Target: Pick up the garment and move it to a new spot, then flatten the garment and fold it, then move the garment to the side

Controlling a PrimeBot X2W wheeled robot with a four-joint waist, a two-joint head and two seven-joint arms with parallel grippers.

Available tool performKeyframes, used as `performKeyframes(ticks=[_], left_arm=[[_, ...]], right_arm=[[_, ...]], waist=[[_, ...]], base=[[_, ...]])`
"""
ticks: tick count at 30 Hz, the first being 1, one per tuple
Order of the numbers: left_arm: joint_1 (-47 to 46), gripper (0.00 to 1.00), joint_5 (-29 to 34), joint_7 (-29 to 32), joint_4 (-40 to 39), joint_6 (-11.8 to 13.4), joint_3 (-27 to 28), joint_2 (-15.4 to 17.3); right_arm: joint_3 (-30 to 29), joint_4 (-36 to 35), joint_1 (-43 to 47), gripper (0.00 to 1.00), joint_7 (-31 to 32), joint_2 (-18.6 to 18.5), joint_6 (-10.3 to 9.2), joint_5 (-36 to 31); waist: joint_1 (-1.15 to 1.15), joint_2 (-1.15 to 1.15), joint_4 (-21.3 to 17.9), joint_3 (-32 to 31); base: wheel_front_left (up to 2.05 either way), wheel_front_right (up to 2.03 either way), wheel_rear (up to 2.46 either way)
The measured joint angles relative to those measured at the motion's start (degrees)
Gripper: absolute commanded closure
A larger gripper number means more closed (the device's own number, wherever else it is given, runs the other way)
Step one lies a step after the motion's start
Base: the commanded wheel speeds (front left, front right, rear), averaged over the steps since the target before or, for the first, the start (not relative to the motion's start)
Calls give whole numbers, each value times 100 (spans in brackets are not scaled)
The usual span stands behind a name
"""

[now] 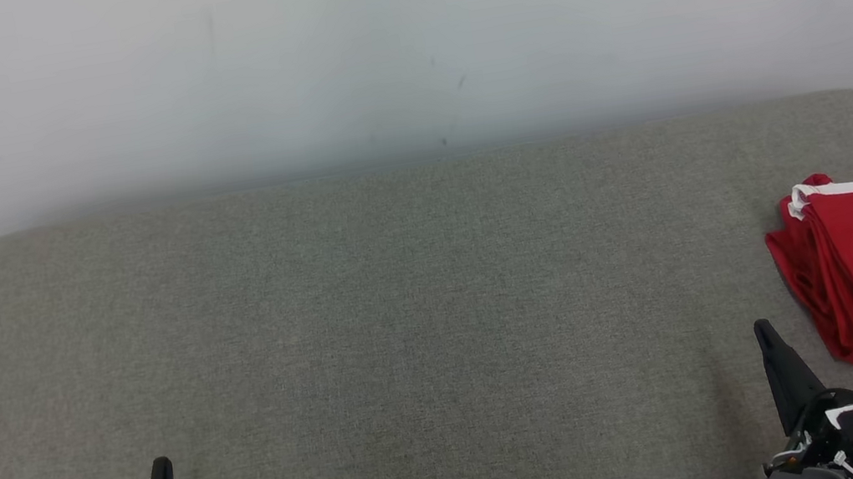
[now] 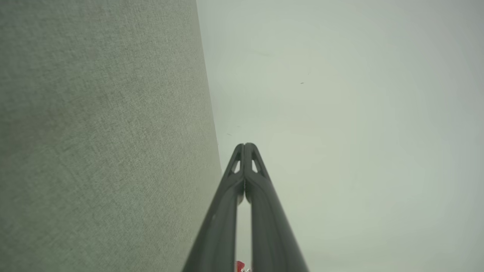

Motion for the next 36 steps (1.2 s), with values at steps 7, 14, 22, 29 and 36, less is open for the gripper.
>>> performKeyframes(ticks=[7, 14, 22, 29, 36], left_arm=[[-15, 100, -44, 7, -4, -7, 13, -8], [-18, 100, -44, 7, -5, -7, 13, -9], [-19, 100, -45, 8, -5, -7, 13, -9], [-19, 100, -45, 7, -5, -7, 13, -9], [-20, 100, -45, 8, -5, -7, 12, -9]], right_arm=[[-3, 1, -13, 100, 1, -1, 0, 79], [-4, 1, -14, 100, 1, -1, 0, 78], [-3, 1, -14, 100, 1, 0, 0, 78], [-2, 2, -14, 100, 1, 0, 0, 78], [-3, 2, -14, 100, 1, 0, 0, 78]], waist=[[-1, 0, 3, 10], [-1, 0, 4, 10], [-1, 0, 3, 10], [0, 0, 3, 9], [-1, 0, 3, 9]], base=[[0, 0, 0], [0, 0, 0], [0, 0, 0], [0, 0, 0], [0, 0, 0]])
